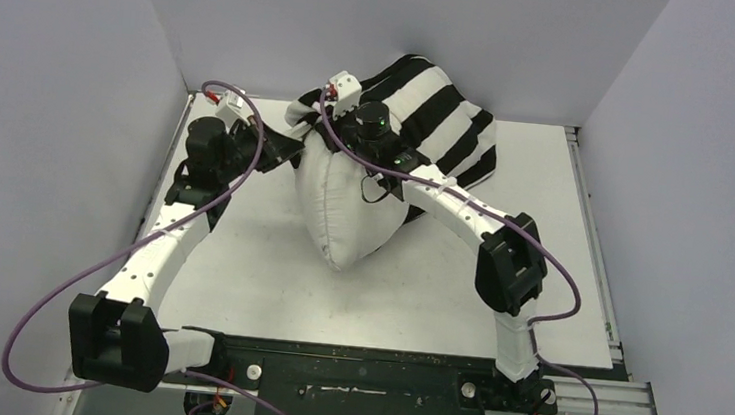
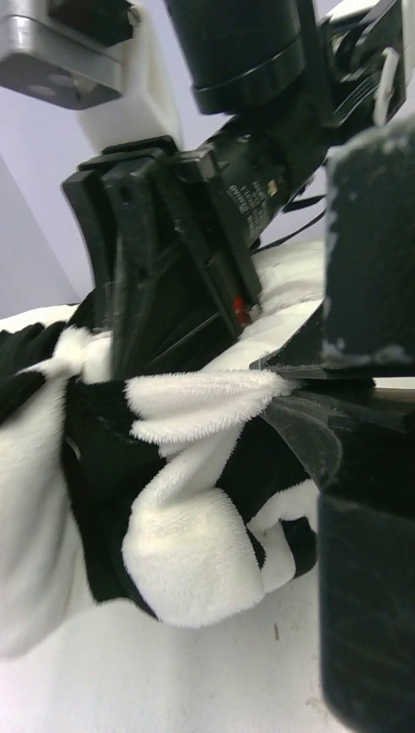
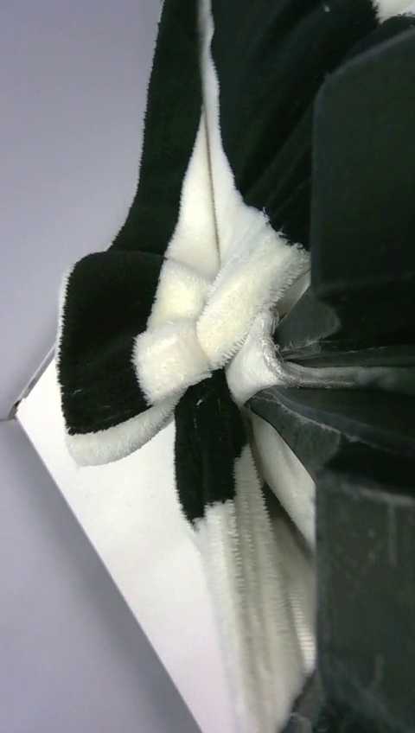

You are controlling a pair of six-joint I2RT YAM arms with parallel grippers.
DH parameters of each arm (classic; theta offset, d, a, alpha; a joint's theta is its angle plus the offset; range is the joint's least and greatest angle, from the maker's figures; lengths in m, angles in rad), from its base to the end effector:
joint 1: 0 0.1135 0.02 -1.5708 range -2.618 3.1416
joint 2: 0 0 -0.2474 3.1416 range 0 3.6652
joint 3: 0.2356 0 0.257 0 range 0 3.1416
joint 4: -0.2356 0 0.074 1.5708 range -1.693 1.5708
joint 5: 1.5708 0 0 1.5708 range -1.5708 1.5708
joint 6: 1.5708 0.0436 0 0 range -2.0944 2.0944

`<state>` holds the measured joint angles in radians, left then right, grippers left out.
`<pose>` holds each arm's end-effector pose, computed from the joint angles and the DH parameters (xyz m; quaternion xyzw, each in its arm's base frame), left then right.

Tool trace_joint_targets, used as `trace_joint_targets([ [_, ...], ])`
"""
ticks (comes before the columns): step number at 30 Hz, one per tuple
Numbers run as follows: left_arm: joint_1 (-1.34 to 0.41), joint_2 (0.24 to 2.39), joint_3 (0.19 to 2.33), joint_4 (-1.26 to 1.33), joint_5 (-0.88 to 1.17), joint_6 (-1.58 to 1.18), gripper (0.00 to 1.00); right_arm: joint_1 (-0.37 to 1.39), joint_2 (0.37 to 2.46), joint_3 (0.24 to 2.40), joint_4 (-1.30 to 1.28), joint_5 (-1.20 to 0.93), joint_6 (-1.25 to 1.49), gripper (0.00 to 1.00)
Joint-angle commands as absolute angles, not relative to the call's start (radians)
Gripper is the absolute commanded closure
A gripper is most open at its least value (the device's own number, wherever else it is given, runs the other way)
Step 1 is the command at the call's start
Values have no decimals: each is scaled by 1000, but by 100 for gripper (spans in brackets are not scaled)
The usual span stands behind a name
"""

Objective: Put the pillow into the pillowcase
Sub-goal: Stuff the pillow into the pillowcase.

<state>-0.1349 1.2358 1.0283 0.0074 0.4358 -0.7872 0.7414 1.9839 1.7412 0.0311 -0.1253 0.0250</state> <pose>0.3016 -0.0595 0.3318 -0.1126 0.7599 -0.4248 0.4790 0.3584 0.3356 0.3136 -0.3090 0.7132 0.2797 0.5635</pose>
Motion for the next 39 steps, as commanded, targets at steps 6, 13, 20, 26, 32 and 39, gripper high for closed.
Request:
trace_joint_targets([
  [6,-104,1220,1090,383,552,-865,100,769,2171,1574,289,-280,-153,100],
  [13,-104,1275,1214,296,452,-767,100,750,2285,1728,118,-599,-288,100],
  [20,-105,1191,1219,271,449,-738,100,672,2481,2055,-185,-628,-266,100],
  [26,-121,1107,1155,215,467,-657,100,621,2562,2136,-197,-503,-163,96],
  [32,-132,1106,1087,282,600,-720,100,610,2671,2318,-316,-351,-54,97],
  [39,-322,1066,947,258,555,-775,100,592,2645,2264,-79,54,216,100],
])
